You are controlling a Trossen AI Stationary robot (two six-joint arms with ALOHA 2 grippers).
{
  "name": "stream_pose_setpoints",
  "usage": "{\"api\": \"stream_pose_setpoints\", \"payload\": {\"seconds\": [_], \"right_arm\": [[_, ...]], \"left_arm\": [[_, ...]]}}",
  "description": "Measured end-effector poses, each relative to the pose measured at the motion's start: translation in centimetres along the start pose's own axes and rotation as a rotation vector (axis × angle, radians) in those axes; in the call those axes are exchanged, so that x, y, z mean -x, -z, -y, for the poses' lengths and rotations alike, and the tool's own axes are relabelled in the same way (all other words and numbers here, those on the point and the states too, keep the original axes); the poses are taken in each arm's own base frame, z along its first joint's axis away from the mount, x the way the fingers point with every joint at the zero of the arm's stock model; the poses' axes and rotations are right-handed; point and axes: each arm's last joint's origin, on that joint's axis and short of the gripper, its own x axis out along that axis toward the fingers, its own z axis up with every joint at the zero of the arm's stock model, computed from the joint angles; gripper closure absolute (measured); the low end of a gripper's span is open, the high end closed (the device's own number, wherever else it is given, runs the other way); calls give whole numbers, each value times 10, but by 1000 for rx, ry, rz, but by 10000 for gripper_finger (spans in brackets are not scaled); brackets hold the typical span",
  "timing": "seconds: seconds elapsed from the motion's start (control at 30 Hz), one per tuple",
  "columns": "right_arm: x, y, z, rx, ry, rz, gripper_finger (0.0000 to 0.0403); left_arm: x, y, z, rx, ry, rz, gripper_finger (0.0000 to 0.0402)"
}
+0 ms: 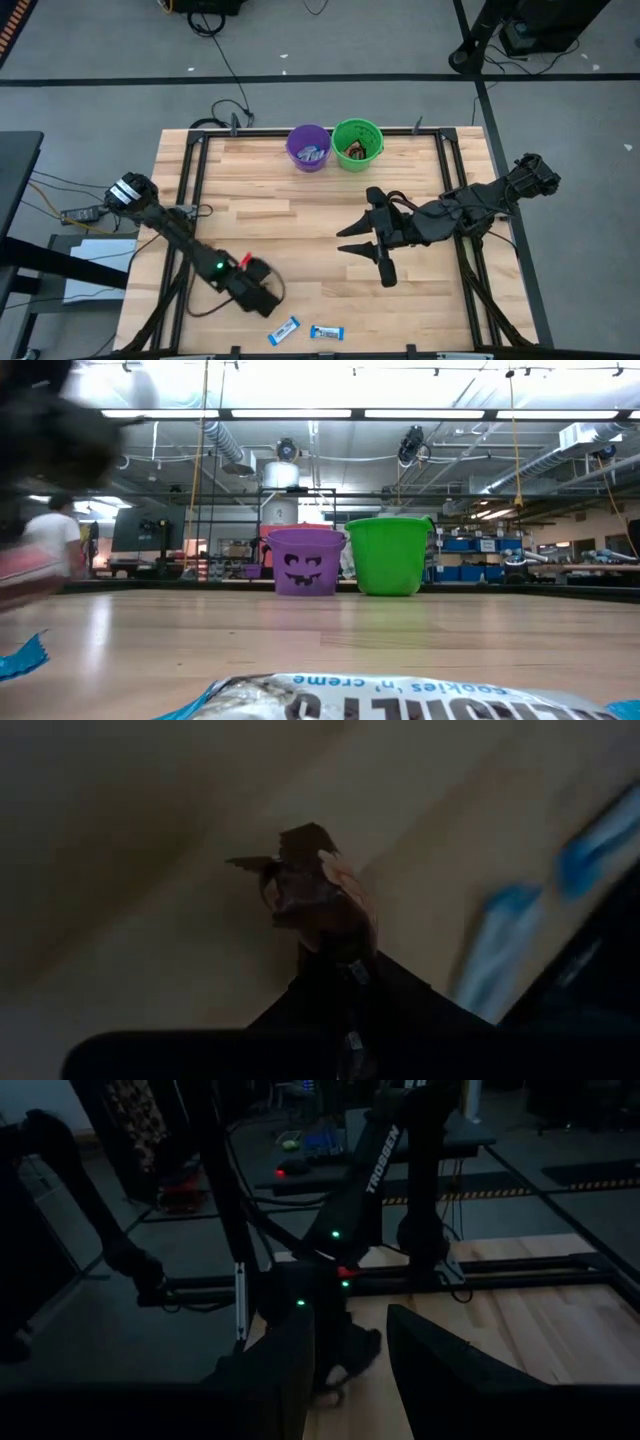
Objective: Sort candy by brand, put in halloween buckets
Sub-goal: Put the brown chocolate bar into the green bucket
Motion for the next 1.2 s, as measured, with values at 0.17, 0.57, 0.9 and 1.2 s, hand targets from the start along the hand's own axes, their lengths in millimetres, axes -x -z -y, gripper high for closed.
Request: {"api": "stream_pose_setpoints", "payload": {"seconds": [0.17,0.57,0.9,1.2], "right_arm": [[-1,-2,2,-14,6,11,264],[41,-16,12,-74,136,89,264],[65,-30,20,-57,195,186,264],[56,-36,37,-118,294,239,264]], "left_arm": [[13,-39,20,-82,95,151,366],[129,-124,79,-433,264,608,366],[232,-220,79,-582,29,1004,366],[251,-315,20,-537,20,1032,366]]}}
